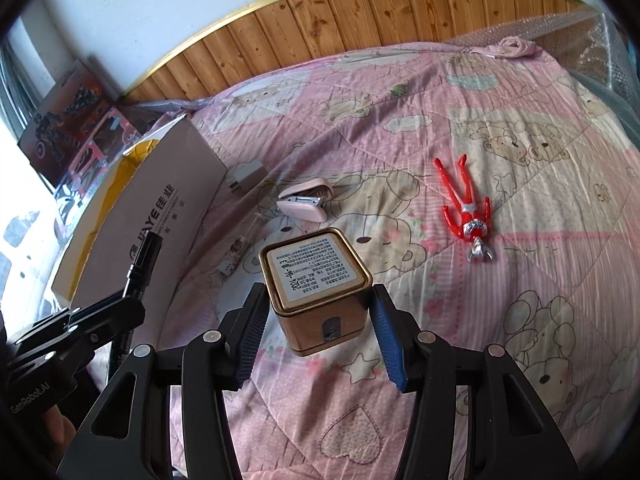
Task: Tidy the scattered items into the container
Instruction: 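Carry the black marker and gold tin toward the box with both grippers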
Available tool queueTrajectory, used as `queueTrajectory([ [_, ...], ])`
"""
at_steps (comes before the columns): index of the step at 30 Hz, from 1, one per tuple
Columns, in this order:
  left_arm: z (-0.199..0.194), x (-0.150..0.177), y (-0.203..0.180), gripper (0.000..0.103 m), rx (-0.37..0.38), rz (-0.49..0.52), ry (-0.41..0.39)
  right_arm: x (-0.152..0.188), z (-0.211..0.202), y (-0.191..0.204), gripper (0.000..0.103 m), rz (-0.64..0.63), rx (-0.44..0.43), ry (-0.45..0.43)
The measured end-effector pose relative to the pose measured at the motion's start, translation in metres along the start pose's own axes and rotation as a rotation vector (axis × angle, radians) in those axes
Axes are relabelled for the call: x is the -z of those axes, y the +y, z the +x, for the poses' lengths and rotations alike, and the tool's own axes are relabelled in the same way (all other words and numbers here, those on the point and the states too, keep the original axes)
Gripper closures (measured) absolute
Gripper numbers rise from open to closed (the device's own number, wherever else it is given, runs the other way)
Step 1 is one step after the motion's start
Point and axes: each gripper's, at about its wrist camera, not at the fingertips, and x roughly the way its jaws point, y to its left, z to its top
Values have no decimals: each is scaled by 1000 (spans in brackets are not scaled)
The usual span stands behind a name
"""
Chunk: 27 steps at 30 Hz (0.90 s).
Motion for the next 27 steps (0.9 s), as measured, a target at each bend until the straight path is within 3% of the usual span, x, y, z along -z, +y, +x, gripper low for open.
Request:
queueTrajectory([
  [13, -28, 8, 6, 89, 11, 2, -25, 25, -34, 23, 49, 9, 0, -52],
  [27, -64, 5, 23, 89, 49, -25, -80, 40, -43, 70, 49, -47, -7, -36],
])
